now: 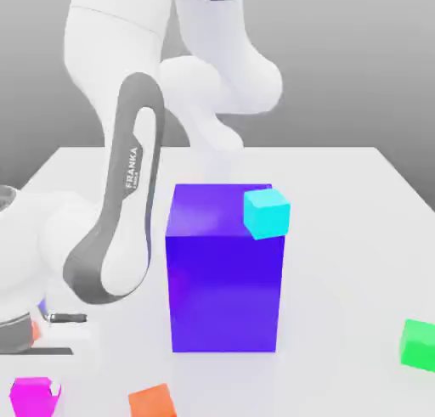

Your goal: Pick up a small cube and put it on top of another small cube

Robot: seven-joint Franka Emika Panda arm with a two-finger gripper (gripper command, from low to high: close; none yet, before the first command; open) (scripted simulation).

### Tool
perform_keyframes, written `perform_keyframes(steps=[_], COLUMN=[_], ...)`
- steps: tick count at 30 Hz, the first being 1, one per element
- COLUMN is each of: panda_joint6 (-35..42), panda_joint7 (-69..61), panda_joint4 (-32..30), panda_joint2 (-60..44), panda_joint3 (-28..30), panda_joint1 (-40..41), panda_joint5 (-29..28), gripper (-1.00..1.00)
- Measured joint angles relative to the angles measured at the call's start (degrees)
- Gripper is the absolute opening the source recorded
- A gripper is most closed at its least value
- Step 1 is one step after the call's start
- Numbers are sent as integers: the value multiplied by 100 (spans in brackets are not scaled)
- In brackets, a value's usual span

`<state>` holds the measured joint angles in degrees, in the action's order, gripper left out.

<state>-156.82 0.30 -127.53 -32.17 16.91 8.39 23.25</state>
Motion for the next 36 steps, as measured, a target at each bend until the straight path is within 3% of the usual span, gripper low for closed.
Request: perform_keyframes(steps=[6, 23, 27, 28, 36], panda_joint6=[636, 778, 296, 147, 248], panda_joint7=[431, 1256, 1520, 1559, 1577], panda_joint4=[-257, -1124, -1032, -1001, -989], panda_joint2=[901, 2088, 1590, 1416, 1521], panda_joint3=[386, -1466, -1904, -1927, -1977], panda_joint1=[-539, -3484, -4269, -4373, -4443], panda_joint5=[-611, -2001, -2424, -2483, -2515], gripper=[-100, -100, -100, 100, 100])
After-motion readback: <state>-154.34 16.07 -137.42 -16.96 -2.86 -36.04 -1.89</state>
